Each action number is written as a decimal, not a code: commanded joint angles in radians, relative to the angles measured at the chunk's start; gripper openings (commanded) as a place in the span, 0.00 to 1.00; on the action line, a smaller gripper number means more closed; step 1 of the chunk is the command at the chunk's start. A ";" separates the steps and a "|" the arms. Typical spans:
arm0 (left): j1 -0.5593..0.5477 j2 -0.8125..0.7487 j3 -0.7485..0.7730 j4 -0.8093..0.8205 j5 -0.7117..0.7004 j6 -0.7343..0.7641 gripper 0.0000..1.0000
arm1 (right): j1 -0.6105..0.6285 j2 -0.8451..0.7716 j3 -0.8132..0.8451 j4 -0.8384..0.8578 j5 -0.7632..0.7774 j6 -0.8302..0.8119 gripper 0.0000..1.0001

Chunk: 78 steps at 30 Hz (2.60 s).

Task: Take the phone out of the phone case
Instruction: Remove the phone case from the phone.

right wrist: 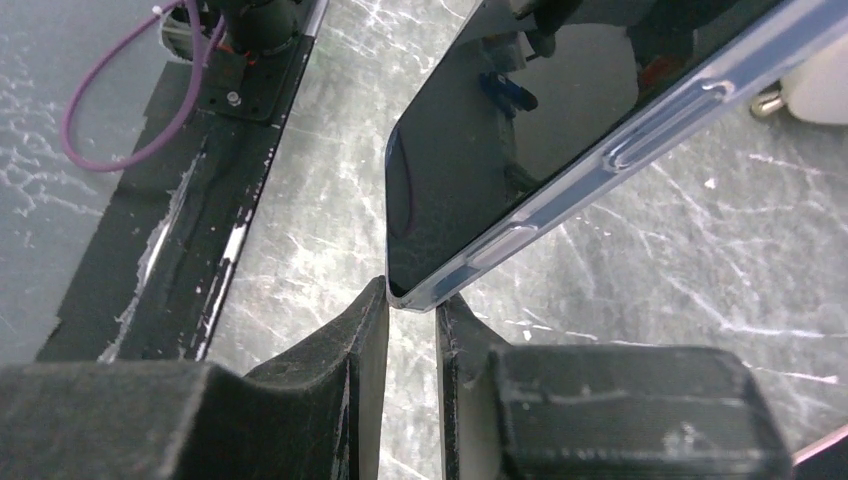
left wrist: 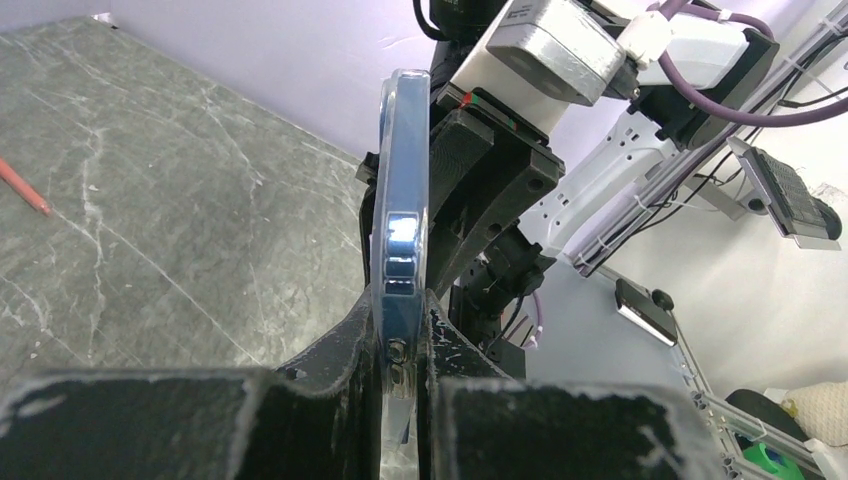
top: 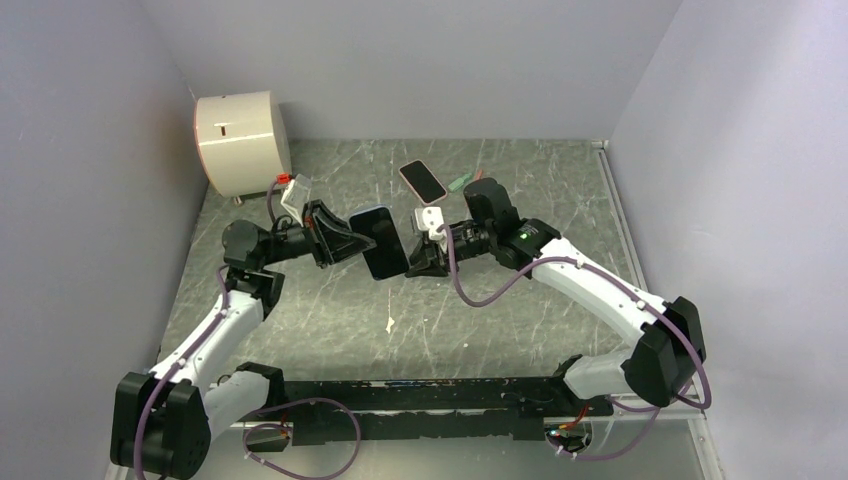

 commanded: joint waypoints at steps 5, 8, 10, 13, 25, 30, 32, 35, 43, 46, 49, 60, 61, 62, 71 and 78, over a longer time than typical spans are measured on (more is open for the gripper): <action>-0.012 -0.047 0.037 0.083 -0.027 -0.091 0.03 | 0.007 0.031 0.135 -0.122 -0.054 -0.347 0.00; -0.014 -0.053 0.037 0.098 -0.023 -0.103 0.03 | 0.008 0.079 0.201 -0.219 -0.059 -0.427 0.00; -0.016 -0.057 0.036 0.109 -0.019 -0.110 0.03 | 0.008 0.105 0.242 -0.267 -0.060 -0.468 0.00; -0.022 -0.059 0.037 0.118 -0.016 -0.117 0.03 | 0.011 0.144 0.297 -0.327 -0.064 -0.521 0.00; -0.032 -0.072 0.025 0.143 -0.029 -0.109 0.03 | 0.051 0.210 0.355 -0.321 0.006 -0.541 0.00; -0.032 -0.152 0.021 -0.071 -0.117 0.047 0.03 | 0.024 0.105 0.193 -0.144 0.024 -0.405 0.05; -0.032 -0.183 0.011 -0.115 -0.155 0.094 0.03 | -0.006 0.052 0.122 -0.067 -0.002 -0.326 0.17; -0.032 -0.211 -0.003 -0.136 -0.190 0.127 0.03 | -0.039 -0.045 -0.006 0.093 -0.045 -0.180 0.32; -0.031 -0.219 -0.010 -0.140 -0.197 0.149 0.02 | -0.052 -0.203 -0.196 0.307 -0.085 0.044 0.51; -0.032 -0.204 -0.020 -0.086 -0.169 0.127 0.02 | -0.053 -0.214 -0.200 0.347 -0.082 0.101 0.53; -0.032 -0.199 -0.026 -0.045 -0.153 0.116 0.03 | -0.052 -0.202 -0.194 0.413 -0.093 0.170 0.53; -0.032 -0.184 -0.028 -0.005 -0.135 0.099 0.03 | -0.048 -0.092 -0.117 0.394 -0.189 0.235 0.52; -0.032 -0.182 -0.029 0.002 -0.131 0.095 0.02 | -0.047 -0.087 -0.116 0.397 -0.190 0.234 0.52; -0.032 -0.180 -0.030 0.008 -0.128 0.092 0.02 | -0.047 -0.084 -0.112 0.399 -0.190 0.233 0.52; -0.032 -0.168 -0.028 0.019 -0.126 0.093 0.02 | -0.046 -0.040 -0.068 0.416 -0.218 0.239 0.46; -0.032 -0.170 -0.022 -0.010 -0.146 0.125 0.02 | -0.046 0.004 -0.029 0.350 -0.223 0.177 0.36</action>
